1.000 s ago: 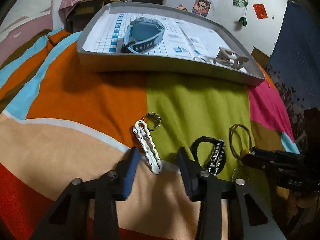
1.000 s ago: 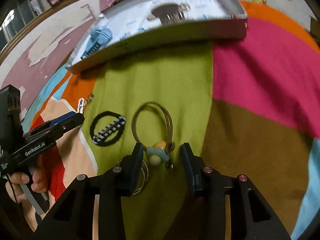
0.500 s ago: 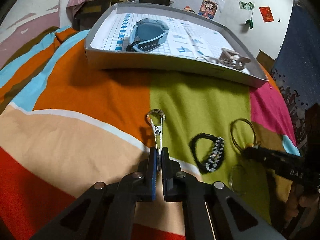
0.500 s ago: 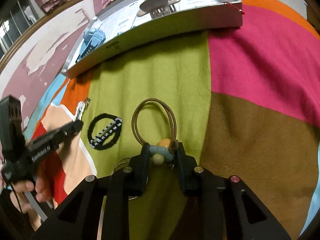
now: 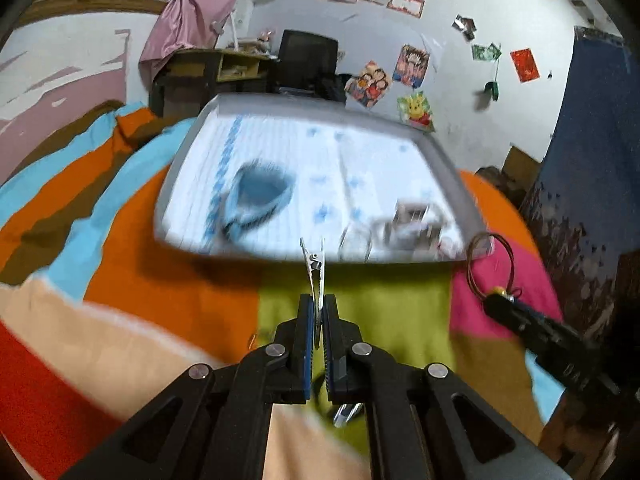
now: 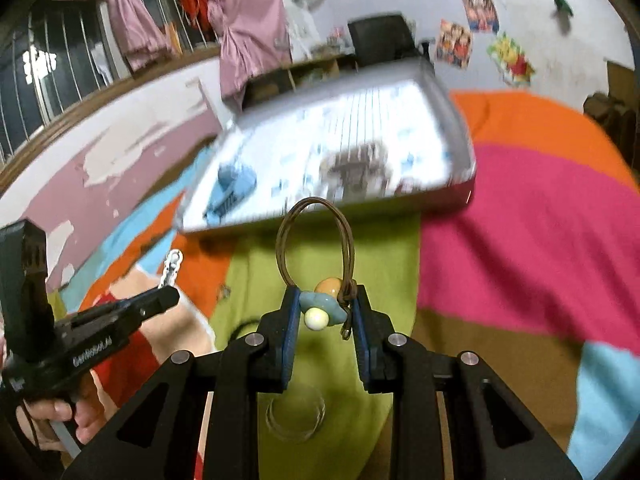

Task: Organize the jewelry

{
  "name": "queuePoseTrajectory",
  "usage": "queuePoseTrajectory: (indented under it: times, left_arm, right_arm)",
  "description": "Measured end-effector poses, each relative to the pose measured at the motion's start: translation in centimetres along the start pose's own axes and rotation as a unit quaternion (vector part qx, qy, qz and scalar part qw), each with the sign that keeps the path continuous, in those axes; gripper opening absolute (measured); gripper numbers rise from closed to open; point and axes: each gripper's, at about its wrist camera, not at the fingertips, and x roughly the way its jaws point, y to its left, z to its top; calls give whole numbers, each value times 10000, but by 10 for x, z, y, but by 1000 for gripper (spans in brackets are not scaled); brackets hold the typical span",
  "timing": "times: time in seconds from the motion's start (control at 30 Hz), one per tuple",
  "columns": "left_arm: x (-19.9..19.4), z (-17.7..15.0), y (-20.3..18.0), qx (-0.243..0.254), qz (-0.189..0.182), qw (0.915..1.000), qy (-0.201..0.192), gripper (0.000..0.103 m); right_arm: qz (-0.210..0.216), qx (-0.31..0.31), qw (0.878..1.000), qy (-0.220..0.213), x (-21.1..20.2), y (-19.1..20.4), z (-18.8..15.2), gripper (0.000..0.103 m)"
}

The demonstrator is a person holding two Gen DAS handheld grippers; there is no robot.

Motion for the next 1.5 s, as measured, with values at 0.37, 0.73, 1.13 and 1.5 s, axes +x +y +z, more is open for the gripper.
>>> queuePoseTrajectory:
  times: [0.37, 0.73, 1.13, 1.5]
  left_arm:
    - [77, 47, -33, 265, -594, 9971, 405, 5]
    - [93, 46, -38, 88, -72, 9983, 579, 5]
    - [45, 41, -31, 73, 96, 9999, 20, 43]
    - [-82, 36, -35, 61, 350, 9885, -1469, 103]
  right_arm:
    - [-874, -120, 9929, -799, 15, -43, 71, 23]
    - [-661, 63, 9969, -425, 35, -59, 76, 23]
    - [-666, -36, 9957, -645, 29, -55, 72, 42]
    - [-549, -222, 9870, -1492, -55, -23, 71, 73]
